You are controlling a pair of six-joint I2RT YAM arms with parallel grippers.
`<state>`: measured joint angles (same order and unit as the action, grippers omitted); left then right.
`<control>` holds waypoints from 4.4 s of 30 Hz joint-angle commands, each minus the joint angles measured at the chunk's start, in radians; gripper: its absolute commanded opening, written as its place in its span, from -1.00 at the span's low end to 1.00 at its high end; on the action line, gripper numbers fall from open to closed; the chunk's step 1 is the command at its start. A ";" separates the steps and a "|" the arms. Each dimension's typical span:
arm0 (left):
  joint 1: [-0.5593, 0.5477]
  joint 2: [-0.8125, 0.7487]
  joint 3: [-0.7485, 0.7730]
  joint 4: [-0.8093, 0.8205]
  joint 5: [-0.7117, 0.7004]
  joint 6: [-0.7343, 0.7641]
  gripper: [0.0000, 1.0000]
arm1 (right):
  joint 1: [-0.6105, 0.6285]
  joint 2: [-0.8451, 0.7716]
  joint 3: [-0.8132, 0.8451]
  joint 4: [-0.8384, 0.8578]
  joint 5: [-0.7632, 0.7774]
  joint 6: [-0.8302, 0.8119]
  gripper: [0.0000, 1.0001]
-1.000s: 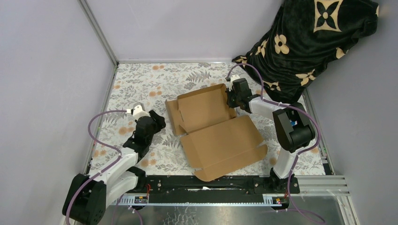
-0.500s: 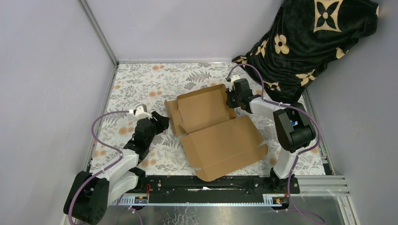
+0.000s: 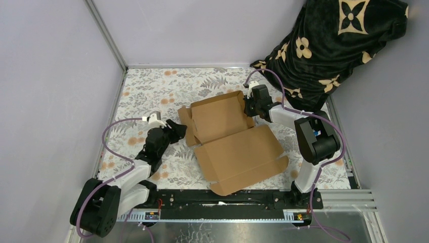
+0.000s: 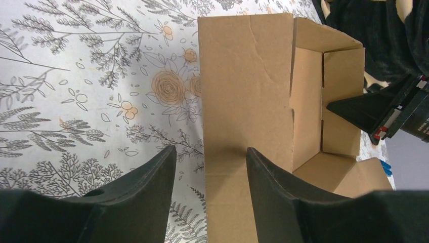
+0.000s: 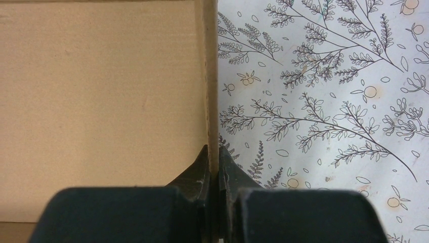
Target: Fold the paper box
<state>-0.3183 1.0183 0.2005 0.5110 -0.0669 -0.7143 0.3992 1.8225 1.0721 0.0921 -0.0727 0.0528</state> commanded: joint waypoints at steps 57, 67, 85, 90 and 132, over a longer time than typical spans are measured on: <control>-0.206 0.300 0.229 0.017 -0.054 0.070 0.15 | 0.077 0.045 0.044 -0.171 0.144 0.000 -1.00; -0.269 0.348 0.312 -0.184 -0.162 0.110 0.14 | 0.081 0.020 0.026 -0.169 0.160 0.007 -1.00; -0.336 0.409 0.402 -0.398 -0.291 0.166 -0.20 | 0.096 -0.086 -0.026 -0.160 0.205 -0.012 -1.00; -0.355 0.443 0.428 -0.444 -0.337 0.173 -0.35 | 0.112 -0.137 -0.067 -0.135 0.224 -0.026 -1.00; -0.532 0.560 0.705 -0.833 -0.848 0.260 -1.00 | 0.159 -0.379 -0.250 -0.102 0.429 0.042 -1.00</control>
<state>-0.8524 1.5791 0.8833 -0.2119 -0.7883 -0.5125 0.5499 1.5093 0.8330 -0.0124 0.2886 0.1307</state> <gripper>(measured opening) 0.126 0.071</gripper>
